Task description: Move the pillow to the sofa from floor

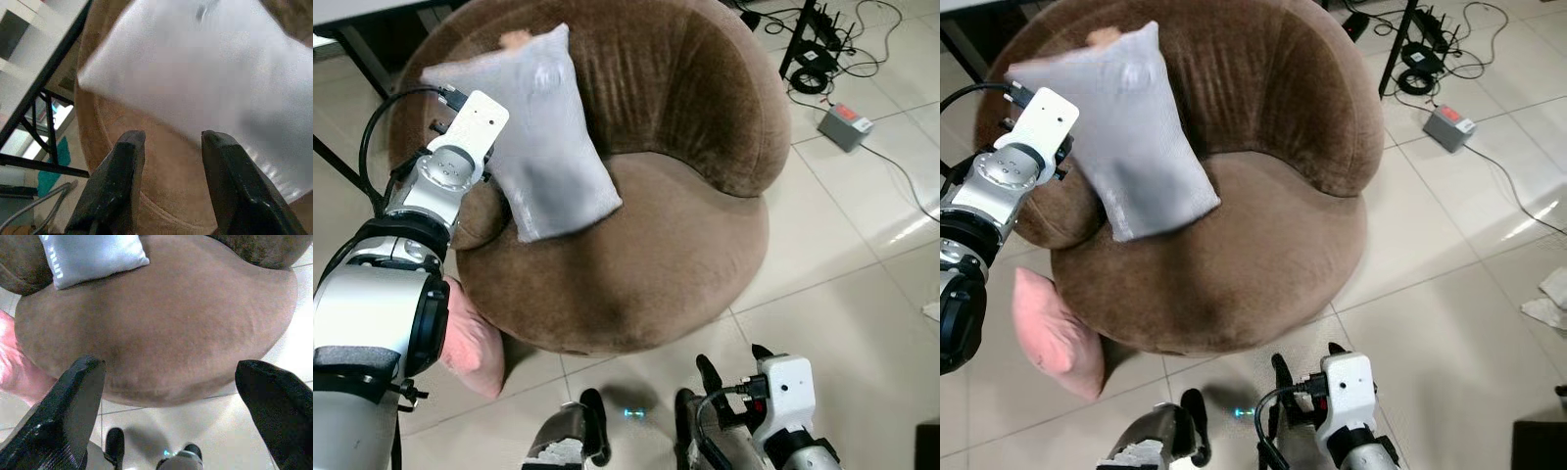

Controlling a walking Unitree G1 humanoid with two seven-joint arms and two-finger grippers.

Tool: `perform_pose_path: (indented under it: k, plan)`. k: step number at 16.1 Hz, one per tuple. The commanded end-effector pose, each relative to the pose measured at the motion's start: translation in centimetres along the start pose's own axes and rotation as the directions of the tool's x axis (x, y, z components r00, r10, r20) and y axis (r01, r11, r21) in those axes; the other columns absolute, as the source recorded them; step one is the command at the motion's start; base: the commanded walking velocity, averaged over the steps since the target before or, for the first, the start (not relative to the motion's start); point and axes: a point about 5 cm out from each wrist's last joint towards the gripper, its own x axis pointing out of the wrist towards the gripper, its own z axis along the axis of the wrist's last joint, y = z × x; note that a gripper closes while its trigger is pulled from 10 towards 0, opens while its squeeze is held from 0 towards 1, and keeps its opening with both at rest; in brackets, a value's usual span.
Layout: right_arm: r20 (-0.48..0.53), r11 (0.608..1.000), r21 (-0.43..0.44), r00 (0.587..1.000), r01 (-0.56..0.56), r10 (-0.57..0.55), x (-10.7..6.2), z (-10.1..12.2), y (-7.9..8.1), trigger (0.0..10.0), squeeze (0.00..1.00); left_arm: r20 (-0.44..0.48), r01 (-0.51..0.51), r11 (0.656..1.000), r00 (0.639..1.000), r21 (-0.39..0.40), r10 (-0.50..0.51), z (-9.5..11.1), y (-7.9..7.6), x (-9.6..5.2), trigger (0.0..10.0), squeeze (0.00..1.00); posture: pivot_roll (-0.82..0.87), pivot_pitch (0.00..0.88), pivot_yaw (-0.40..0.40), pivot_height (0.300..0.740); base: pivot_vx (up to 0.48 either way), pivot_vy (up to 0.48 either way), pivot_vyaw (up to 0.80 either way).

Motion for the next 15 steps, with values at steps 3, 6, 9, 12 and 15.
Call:
perform_pose_path:
  k: [3, 6, 9, 12, 15]
  plan:
    - [-0.017, 1.0, -0.001, 1.0, -0.007, 0.007, -0.3, 0.1, 0.3, 10.0, 0.0, -0.042, -0.005, 1.0, 0.999, -0.013, 0.005, -1.3, -0.3, -0.1, 10.0, 0.0, -0.34, 0.287, 0.021, 0.74, 0.0, 0.0, 0.0]
    - [0.021, 1.0, -0.008, 0.999, -0.028, 0.028, 1.6, 0.9, 0.6, 10.0, 0.0, 0.045, 0.038, 0.952, 0.999, -0.303, -0.025, 0.5, -0.7, 0.1, 10.0, 0.0, -0.3, 0.225, 0.041, 0.74, 0.0, 0.0, 0.0]
    - [0.082, 1.0, -0.009, 0.996, -0.02, 0.021, 4.4, 2.4, -0.3, 10.0, 0.0, 0.135, 0.156, 0.859, 0.986, -0.487, -0.102, 0.8, -1.7, 0.0, 10.0, 0.0, -0.22, 0.152, 0.062, 0.74, 0.0, 0.0, 0.0]
    - [0.099, 0.999, -0.032, 0.995, 0.018, -0.014, 7.7, 3.2, -1.8, 10.0, 0.0, 0.199, 0.265, 0.775, 0.963, -0.574, -0.181, -1.7, -3.3, -0.7, 10.0, 0.0, -0.12, 0.076, 0.046, 0.74, 0.0, 0.0, 0.0]
    - [0.119, 0.999, -0.03, 0.993, 0.027, -0.023, 9.9, 3.9, -3.1, 10.0, 0.0, 0.214, 0.394, 0.714, 0.918, -0.578, -0.333, -7.4, -8.6, -3.4, 10.0, 0.0, -0.04, 0.045, 0.022, 0.74, 0.0, 0.0, 0.0]
